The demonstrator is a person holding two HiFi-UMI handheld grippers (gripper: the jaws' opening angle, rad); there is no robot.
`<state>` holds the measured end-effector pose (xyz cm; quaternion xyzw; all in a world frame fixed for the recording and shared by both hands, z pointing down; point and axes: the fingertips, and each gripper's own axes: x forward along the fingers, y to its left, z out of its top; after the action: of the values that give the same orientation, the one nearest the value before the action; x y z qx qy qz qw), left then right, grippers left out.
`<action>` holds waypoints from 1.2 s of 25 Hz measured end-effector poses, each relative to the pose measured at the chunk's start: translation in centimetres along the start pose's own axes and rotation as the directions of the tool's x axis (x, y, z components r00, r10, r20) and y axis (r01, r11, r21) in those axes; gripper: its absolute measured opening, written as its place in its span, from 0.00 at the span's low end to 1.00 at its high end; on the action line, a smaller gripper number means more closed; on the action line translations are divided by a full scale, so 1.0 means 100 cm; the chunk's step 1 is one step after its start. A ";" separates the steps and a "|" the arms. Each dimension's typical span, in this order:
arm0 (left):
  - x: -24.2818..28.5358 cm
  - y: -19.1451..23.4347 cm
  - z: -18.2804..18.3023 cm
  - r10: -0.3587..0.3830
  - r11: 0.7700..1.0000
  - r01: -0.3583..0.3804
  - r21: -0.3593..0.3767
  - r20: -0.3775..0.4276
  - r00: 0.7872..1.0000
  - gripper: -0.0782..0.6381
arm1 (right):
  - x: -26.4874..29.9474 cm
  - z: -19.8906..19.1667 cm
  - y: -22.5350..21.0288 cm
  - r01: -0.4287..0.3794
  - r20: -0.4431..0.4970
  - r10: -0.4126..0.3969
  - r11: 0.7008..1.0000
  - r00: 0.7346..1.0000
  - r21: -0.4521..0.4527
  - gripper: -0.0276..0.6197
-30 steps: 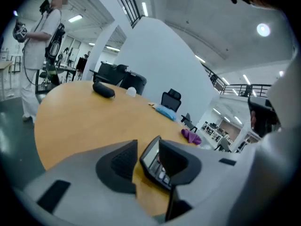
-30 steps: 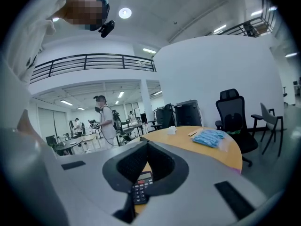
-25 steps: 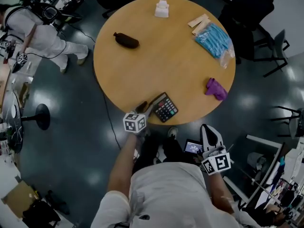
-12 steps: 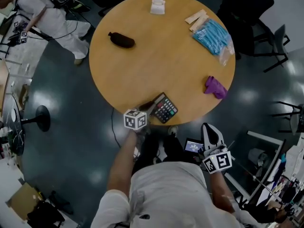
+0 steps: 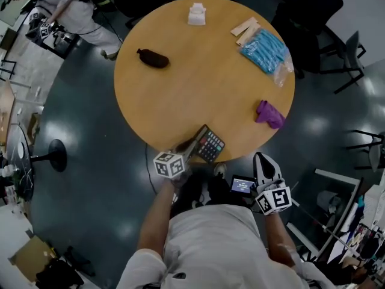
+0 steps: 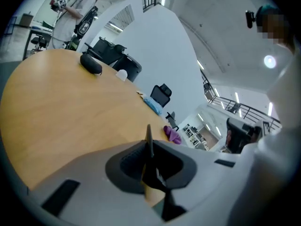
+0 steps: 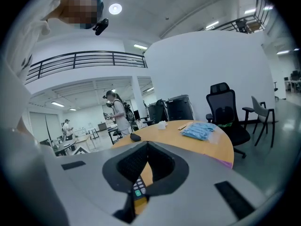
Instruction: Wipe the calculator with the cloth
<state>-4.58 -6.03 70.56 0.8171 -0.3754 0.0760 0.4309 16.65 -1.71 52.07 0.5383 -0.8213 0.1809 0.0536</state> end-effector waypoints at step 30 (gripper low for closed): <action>-0.073 -0.097 0.080 0.025 0.996 -0.007 -0.083 0.218 0.976 0.18 | 0.137 -0.151 -0.247 -0.128 -0.639 -0.196 0.897 0.744 -0.423 0.47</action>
<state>-4.76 -4.81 56.11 0.7991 -0.4299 -0.0265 0.4195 31.74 -16.94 75.93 0.4264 -0.7559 0.1692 0.4671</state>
